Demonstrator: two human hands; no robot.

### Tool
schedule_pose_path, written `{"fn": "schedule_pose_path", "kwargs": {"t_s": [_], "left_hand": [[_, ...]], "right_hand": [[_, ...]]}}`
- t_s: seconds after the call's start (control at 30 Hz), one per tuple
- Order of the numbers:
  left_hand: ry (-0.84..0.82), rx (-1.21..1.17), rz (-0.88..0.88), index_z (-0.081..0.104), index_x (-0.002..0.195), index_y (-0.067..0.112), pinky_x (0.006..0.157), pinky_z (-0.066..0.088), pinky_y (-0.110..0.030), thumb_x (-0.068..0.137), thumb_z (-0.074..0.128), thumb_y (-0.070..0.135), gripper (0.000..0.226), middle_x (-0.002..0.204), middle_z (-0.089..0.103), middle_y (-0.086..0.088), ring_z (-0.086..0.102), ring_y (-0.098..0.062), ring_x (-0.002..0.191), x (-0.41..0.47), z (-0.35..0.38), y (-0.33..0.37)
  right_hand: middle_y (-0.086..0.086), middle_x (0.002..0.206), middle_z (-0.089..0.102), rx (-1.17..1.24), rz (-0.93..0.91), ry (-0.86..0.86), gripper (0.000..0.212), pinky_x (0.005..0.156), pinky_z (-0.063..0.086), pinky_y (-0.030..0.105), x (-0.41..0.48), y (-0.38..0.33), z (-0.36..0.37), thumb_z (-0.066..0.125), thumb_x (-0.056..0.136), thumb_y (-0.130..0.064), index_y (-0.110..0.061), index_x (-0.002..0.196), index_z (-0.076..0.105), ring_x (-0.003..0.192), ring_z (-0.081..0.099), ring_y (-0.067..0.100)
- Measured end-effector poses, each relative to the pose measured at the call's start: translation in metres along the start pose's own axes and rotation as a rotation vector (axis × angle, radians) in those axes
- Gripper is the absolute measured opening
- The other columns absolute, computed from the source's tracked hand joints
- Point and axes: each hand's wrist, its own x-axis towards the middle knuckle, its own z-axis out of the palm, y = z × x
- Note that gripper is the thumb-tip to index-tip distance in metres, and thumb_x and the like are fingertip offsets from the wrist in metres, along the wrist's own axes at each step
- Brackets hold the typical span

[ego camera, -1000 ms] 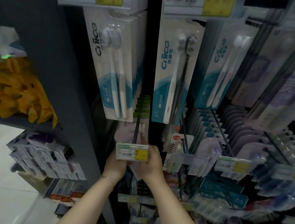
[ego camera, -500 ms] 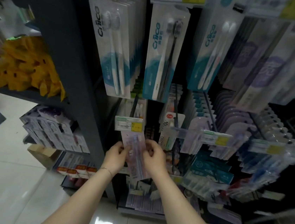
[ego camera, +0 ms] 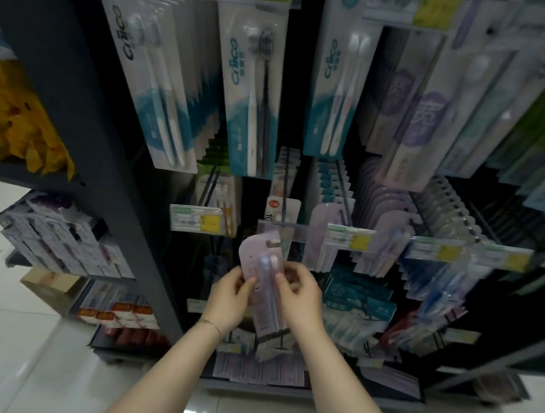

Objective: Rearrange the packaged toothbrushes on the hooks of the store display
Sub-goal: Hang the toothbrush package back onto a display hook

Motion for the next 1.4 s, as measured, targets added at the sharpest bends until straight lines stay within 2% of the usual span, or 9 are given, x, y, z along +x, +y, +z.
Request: {"fn": "schedule_pose_path", "kwargs": {"t_s": [0.13, 0.3, 0.43, 0.57, 0.73, 0.9, 1.03, 1.2, 1.4], "left_hand": [[-0.003, 0.034, 0.031, 0.066, 0.109, 0.025, 0.083, 0.059, -0.031, 0.101, 0.054, 0.024, 0.014, 0.099, 0.072, 0.01, 0.068, -0.003, 0.092, 0.0, 0.03, 0.008], [0.054, 0.071, 0.06, 0.063, 0.1, 0.017, 0.067, 0.051, -0.015, 0.102, 0.052, 0.02, 0.012, 0.088, 0.069, 0.003, 0.065, -0.006, 0.08, -0.01, 0.075, 0.026], [0.04, 0.043, 0.019, 0.061, 0.094, 0.017, 0.073, 0.056, -0.032, 0.102, 0.051, 0.021, 0.014, 0.085, 0.069, -0.001, 0.067, -0.014, 0.08, -0.014, 0.108, 0.037], [0.043, 0.058, 0.005, 0.06, 0.091, 0.019, 0.074, 0.056, -0.036, 0.103, 0.049, 0.021, 0.017, 0.085, 0.067, 0.0, 0.066, -0.016, 0.08, -0.008, 0.135, 0.047], [0.036, 0.081, 0.019, 0.063, 0.097, 0.013, 0.074, 0.053, -0.035, 0.103, 0.048, 0.018, 0.016, 0.083, 0.066, 0.002, 0.064, -0.017, 0.079, 0.005, 0.161, 0.068], [0.003, 0.128, 0.046, 0.061, 0.101, 0.014, 0.074, 0.046, -0.026, 0.105, 0.043, 0.019, 0.019, 0.091, 0.066, -0.002, 0.062, -0.017, 0.087, 0.019, 0.183, 0.088], [-0.029, 0.105, 0.08, 0.057, 0.095, 0.014, 0.073, 0.048, -0.028, 0.105, 0.04, 0.017, 0.02, 0.086, 0.063, -0.006, 0.061, -0.02, 0.082, 0.027, 0.199, 0.099], [-0.044, 0.108, 0.117, 0.053, 0.089, 0.014, 0.064, 0.044, -0.029, 0.106, 0.039, 0.021, 0.023, 0.081, 0.061, -0.015, 0.06, -0.025, 0.075, 0.032, 0.207, 0.106], [-0.063, 0.119, 0.149, 0.053, 0.091, 0.006, 0.056, 0.037, -0.019, 0.105, 0.041, 0.017, 0.022, 0.075, 0.055, -0.006, 0.051, -0.019, 0.068, 0.04, 0.211, 0.111]], "right_hand": [[-0.009, 0.093, 0.064, -0.009, 0.002, 0.032, 0.014, 0.065, 0.043, 0.011, 0.003, 0.008, -0.03, 0.062, 0.094, -0.019, -0.022, 0.107, 0.063, 0.079, 0.059, 0.002], [-0.007, 0.09, 0.067, 0.036, 0.023, 0.065, 0.013, 0.064, 0.047, 0.013, 0.004, 0.022, -0.068, 0.062, 0.094, -0.016, -0.022, 0.105, 0.064, 0.077, 0.063, 0.006], [-0.006, 0.088, 0.067, 0.049, 0.04, 0.087, 0.017, 0.063, 0.049, 0.02, 0.01, 0.031, -0.097, 0.062, 0.093, -0.014, -0.029, 0.099, 0.062, 0.07, 0.063, 0.009], [-0.006, 0.09, 0.068, 0.085, 0.073, 0.106, 0.017, 0.072, 0.054, 0.03, 0.02, 0.039, -0.121, 0.063, 0.092, -0.014, -0.031, 0.098, 0.063, 0.079, 0.066, 0.015], [-0.006, 0.085, 0.066, 0.117, 0.093, 0.16, 0.006, 0.067, 0.049, 0.023, 0.035, 0.04, -0.146, 0.065, 0.093, -0.026, -0.032, 0.092, 0.062, 0.076, 0.064, 0.012], [-0.003, 0.081, 0.066, 0.125, 0.131, 0.234, 0.012, 0.068, 0.051, 0.028, 0.053, 0.043, -0.17, 0.064, 0.094, -0.022, -0.029, 0.085, 0.059, 0.076, 0.065, 0.016], [-0.001, 0.088, 0.067, 0.132, 0.154, 0.269, 0.005, 0.074, 0.049, 0.029, 0.064, 0.046, -0.185, 0.062, 0.094, -0.018, -0.021, 0.098, 0.062, 0.082, 0.065, 0.015], [0.005, 0.101, 0.067, 0.107, 0.141, 0.274, 0.009, 0.086, 0.055, 0.037, 0.077, 0.055, -0.19, 0.063, 0.091, -0.017, -0.025, 0.095, 0.064, 0.09, 0.066, 0.015], [0.0, 0.113, 0.065, 0.112, 0.156, 0.259, 0.024, 0.097, 0.052, 0.041, 0.084, 0.063, -0.19, 0.06, 0.09, -0.013, -0.026, 0.11, 0.063, 0.104, 0.063, 0.015]]}}
